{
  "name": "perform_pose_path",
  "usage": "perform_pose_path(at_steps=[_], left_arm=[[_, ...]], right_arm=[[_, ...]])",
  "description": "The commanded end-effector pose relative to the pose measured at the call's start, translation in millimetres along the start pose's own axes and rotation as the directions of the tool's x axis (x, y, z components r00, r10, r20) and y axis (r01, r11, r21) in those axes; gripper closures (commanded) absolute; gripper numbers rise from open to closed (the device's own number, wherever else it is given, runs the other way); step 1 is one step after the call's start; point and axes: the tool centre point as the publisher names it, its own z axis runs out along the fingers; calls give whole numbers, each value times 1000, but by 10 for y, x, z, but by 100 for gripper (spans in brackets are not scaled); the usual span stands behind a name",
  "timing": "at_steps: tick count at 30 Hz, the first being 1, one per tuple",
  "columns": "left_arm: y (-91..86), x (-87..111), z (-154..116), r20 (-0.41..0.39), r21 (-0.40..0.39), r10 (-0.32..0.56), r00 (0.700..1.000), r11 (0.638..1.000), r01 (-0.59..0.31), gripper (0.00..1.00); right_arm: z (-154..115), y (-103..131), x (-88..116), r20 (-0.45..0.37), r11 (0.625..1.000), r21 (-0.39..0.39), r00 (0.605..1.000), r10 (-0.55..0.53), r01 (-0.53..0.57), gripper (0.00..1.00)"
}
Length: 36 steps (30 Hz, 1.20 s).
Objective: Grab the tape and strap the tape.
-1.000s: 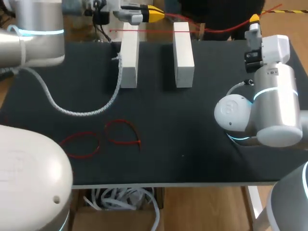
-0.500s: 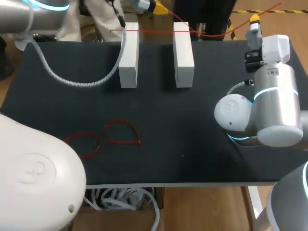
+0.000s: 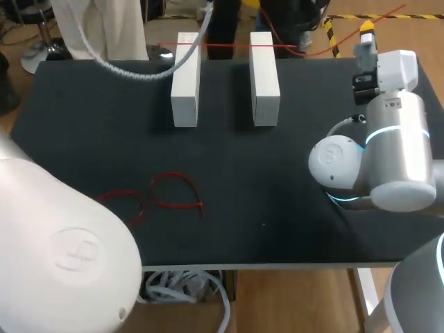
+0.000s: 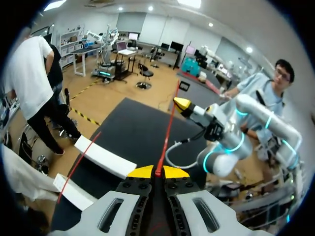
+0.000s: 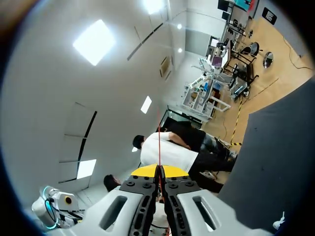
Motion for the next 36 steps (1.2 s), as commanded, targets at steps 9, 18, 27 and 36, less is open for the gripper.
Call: perform_pose_path(at_steps=[9,18,27,36], left_arm=[[31,46,92,236,-754,90,968,645,124,100],[106,105,163,220,-634,101,970,771,63,100],[187,211,88,189,-322,158,969,942,-91,100],[160,287,158,180,-279,200,963,949,-145,100]], right_arm=[[3,-8,16,5,1000,-2,1000,-1,1,100],[3,-8,16,5,1000,-2,1000,-1,1,100],[3,-8,16,5,1000,-2,1000,-1,1,100],[3,-8,16,5,1000,-2,1000,-1,1,100]])
